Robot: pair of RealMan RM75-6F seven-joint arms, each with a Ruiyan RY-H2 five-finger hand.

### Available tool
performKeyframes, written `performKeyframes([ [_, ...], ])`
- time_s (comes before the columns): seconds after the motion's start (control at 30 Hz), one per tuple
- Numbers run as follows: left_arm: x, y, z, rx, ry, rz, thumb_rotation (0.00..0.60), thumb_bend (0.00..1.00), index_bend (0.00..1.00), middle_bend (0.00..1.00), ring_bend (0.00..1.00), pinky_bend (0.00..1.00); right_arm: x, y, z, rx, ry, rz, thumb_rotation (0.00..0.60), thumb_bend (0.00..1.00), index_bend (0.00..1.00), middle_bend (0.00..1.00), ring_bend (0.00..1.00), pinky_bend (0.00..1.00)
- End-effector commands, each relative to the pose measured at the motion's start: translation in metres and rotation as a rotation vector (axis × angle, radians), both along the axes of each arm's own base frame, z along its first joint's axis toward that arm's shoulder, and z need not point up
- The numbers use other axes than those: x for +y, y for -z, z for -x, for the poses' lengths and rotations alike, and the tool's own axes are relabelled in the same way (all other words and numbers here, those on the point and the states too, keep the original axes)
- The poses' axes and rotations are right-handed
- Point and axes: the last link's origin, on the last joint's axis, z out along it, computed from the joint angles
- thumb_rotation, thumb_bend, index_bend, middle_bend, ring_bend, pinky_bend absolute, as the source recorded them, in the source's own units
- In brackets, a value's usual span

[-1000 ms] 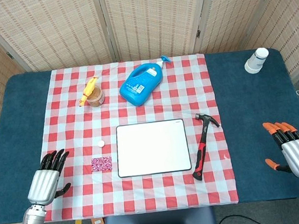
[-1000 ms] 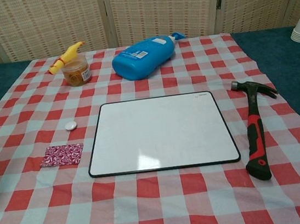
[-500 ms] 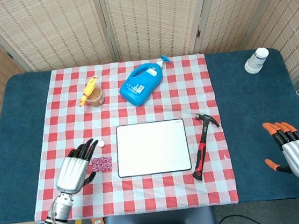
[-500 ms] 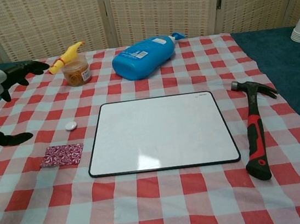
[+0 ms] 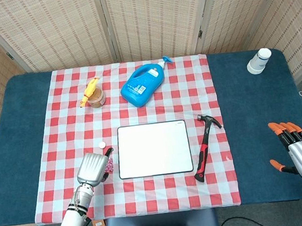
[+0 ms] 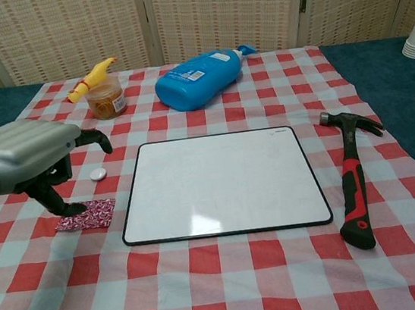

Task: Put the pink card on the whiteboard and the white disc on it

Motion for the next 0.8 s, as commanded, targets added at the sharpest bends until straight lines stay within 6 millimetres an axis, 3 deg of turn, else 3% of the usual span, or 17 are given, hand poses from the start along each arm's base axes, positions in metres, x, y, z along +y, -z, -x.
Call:
performKeyframes([
  [0.03, 0.004, 0.008, -0.007, 0.010, -0.111, 0.033, 0.600, 0.24, 0.24, 1.00, 1.00, 1.00, 0.000, 0.001, 0.000, 0.001, 0.001, -0.003, 0.600, 0.12, 0.06, 0.12, 0.06, 0.13],
  [0.4, 0.008, 0.013, -0.002, 0.048, -0.196, 0.014, 0.600, 0.24, 0.24, 1.00, 1.00, 1.00, 0.000, 0.001, -0.001, 0.002, 0.002, -0.003, 0.600, 0.12, 0.06, 0.12, 0.06, 0.13],
  [0.8, 0.013, 0.023, 0.017, 0.047, -0.252, -0.014, 0.600, 0.24, 0.28, 1.00, 1.00, 1.00, 0.000, 0.000, 0.000, 0.000, 0.005, 0.002, 0.600, 0.12, 0.06, 0.12, 0.06, 0.13],
])
